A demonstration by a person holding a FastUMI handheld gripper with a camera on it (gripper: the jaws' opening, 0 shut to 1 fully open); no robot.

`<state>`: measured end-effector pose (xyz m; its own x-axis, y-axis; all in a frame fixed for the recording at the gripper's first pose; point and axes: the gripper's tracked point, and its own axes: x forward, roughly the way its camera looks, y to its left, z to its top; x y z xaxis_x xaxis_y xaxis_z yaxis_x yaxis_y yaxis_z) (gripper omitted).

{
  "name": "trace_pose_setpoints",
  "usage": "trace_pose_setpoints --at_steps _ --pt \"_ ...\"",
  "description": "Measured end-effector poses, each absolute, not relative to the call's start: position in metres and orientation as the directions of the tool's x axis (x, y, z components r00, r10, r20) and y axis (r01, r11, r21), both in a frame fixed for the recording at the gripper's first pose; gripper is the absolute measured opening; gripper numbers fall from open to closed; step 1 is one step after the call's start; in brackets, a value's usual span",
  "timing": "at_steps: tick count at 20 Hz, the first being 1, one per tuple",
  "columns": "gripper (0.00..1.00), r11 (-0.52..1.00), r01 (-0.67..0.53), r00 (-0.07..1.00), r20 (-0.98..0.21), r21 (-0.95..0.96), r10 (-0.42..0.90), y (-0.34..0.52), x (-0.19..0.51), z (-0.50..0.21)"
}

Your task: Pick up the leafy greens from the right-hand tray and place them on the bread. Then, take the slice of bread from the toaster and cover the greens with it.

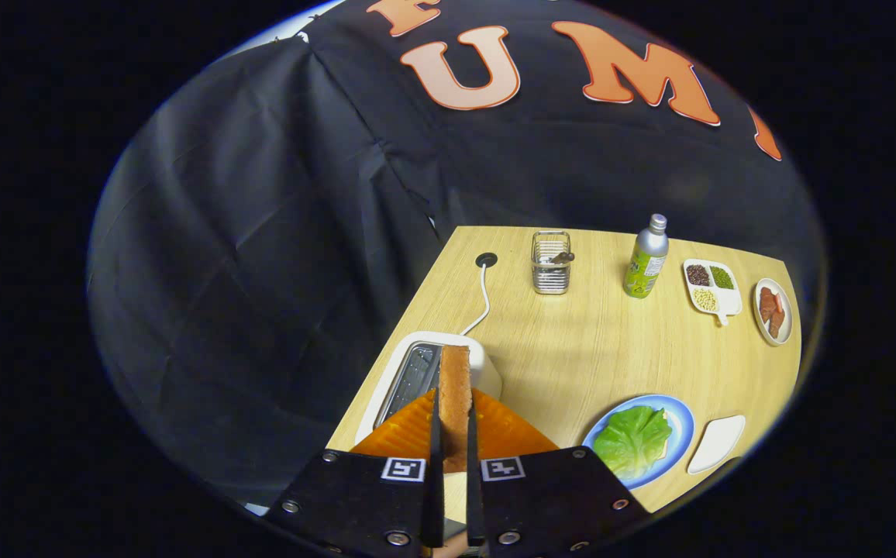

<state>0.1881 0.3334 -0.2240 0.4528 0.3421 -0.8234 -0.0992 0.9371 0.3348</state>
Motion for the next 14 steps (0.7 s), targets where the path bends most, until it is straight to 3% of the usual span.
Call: trace_pose_setpoints --at_steps 14 --pt "0.12 0.92 0.006 0.455 -0.82 0.393 0.347 0.221 0.145 -0.273"
